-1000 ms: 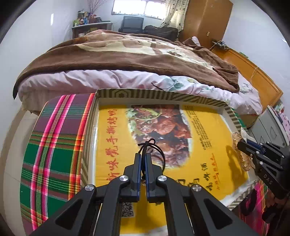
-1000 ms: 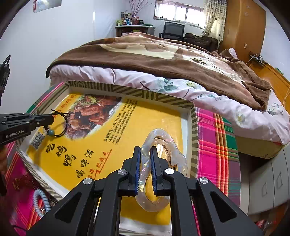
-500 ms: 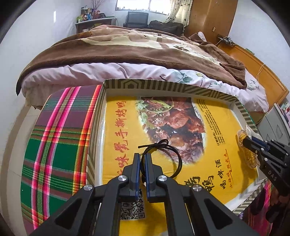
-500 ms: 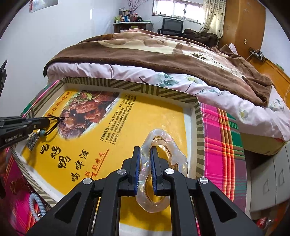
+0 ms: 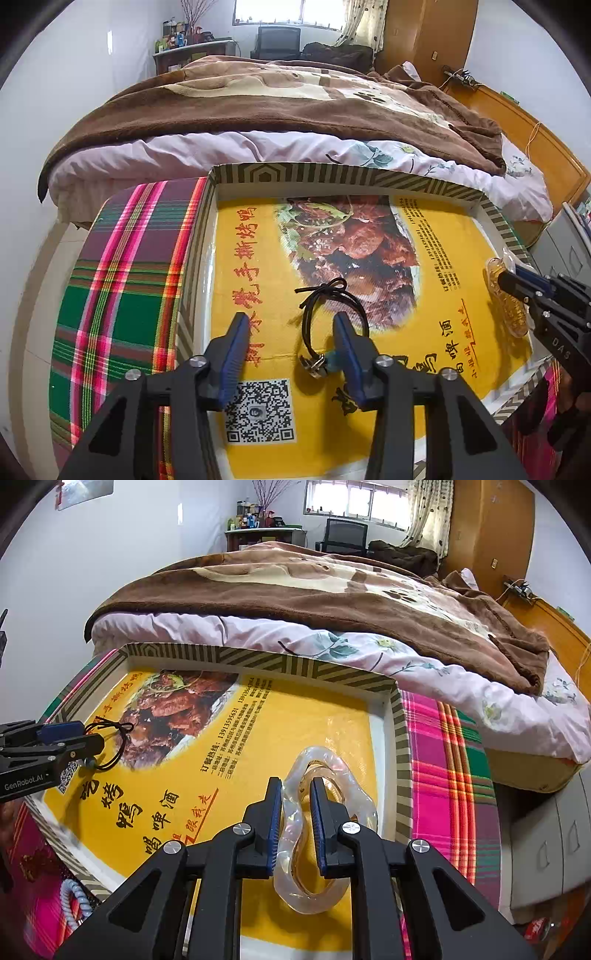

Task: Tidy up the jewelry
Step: 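Carry the bangle toward the yellow box while the left gripper drops the cord bracelet inside, then lower the bangle into the yellow box and open the right gripper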

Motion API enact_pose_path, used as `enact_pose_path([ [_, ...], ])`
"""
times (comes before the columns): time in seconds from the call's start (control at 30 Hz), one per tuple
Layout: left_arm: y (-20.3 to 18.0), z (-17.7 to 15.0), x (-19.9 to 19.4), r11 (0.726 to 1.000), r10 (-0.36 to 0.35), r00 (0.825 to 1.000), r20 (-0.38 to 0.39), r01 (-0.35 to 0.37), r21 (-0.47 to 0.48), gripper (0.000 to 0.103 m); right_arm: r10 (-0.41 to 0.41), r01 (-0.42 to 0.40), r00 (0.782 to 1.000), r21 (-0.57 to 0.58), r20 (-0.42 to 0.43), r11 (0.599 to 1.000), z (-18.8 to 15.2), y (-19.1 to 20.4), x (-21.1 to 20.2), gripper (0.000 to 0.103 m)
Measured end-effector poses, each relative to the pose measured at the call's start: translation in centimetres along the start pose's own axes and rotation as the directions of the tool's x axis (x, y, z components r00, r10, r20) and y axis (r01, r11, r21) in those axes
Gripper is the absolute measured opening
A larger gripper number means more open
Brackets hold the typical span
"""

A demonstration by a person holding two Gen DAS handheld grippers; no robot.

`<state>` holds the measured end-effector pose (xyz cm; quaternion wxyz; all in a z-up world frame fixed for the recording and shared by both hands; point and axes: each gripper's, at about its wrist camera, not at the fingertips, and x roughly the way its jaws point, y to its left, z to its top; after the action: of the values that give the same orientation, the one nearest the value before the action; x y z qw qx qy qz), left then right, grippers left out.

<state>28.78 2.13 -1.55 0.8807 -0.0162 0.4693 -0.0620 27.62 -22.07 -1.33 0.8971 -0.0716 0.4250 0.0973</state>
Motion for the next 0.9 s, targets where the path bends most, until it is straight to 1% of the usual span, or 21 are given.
enact_pose_path([
  [0.03, 0.0, 0.0, -0.1, 1.000, 0.005, 1.000, 0.001, -0.005, -0.001, 0.052, -0.001, 0.001, 1.000, 0.002, 0.005, 1.000, 0.0, 0.0, -0.2, 0.019],
  [0.07, 0.1, -0.1, -0.2, 1.000, 0.006, 1.000, 0.001, -0.006, -0.003, 0.053, 0.000, 0.000, 1.000, 0.002, 0.007, 1.000, 0.0, 0.0, -0.3, 0.023],
  [0.1, 0.1, -0.1, -0.4, 1.000, 0.003, 1.000, 0.004, -0.003, -0.005, 0.055, 0.000, 0.000, 1.000, 0.003, 0.012, 1.000, 0.0, 0.0, -0.5, 0.030],
  [0.17, 0.1, -0.2, -0.8, 1.000, 0.005, 1.000, 0.011, -0.005, -0.006, 0.058, 0.004, -0.004, 1.000, 0.008, 0.022, 1.000, 0.0, 0.1, -0.9, 0.039],
  [0.3, -0.1, -0.5, -1.9, 1.000, 0.004, 1.000, 0.025, -0.004, -0.003, 0.059, 0.008, -0.009, 0.999, 0.012, 0.038, 1.000, 0.0, 0.4, -1.8, 0.039],
  [0.43, -0.1, -1.0, -3.6, 1.000, -0.002, 0.998, 0.057, 0.003, -0.013, 0.068, 0.015, -0.016, 0.998, 0.013, 0.067, 1.000, -0.2, 0.8, -3.3, 0.040],
  [0.5, -0.1, -1.4, -4.7, 1.000, -0.006, 0.997, 0.074, 0.007, -0.015, 0.068, 0.020, -0.021, 0.997, 0.018, 0.081, 1.000, -0.5, 1.0, -4.2, 0.042],
  [0.6, -0.2, -2.1, -6.2, 1.000, 0.008, 0.995, 0.094, -0.007, -0.011, 0.069, 0.031, -0.034, 0.994, 0.032, 0.105, 0.999, -0.8, 1.2, -5.5, 0.045],
  [0.73, -0.3, -3.4, -8.2, 1.000, 0.015, 0.992, 0.122, -0.014, -0.008, 0.071, 0.044, -0.050, 0.990, 0.040, 0.131, 0.998, -1.6, 1.7, -7.3, 0.045],
  [0.9, -0.7, -5.4, -10.4, 0.999, 0.039, 0.987, 0.153, -0.039, -0.002, 0.071, 0.062, -0.071, 0.985, 0.056, 0.161, 0.996, -2.9, 2.1, -9.4, 0.045],
])
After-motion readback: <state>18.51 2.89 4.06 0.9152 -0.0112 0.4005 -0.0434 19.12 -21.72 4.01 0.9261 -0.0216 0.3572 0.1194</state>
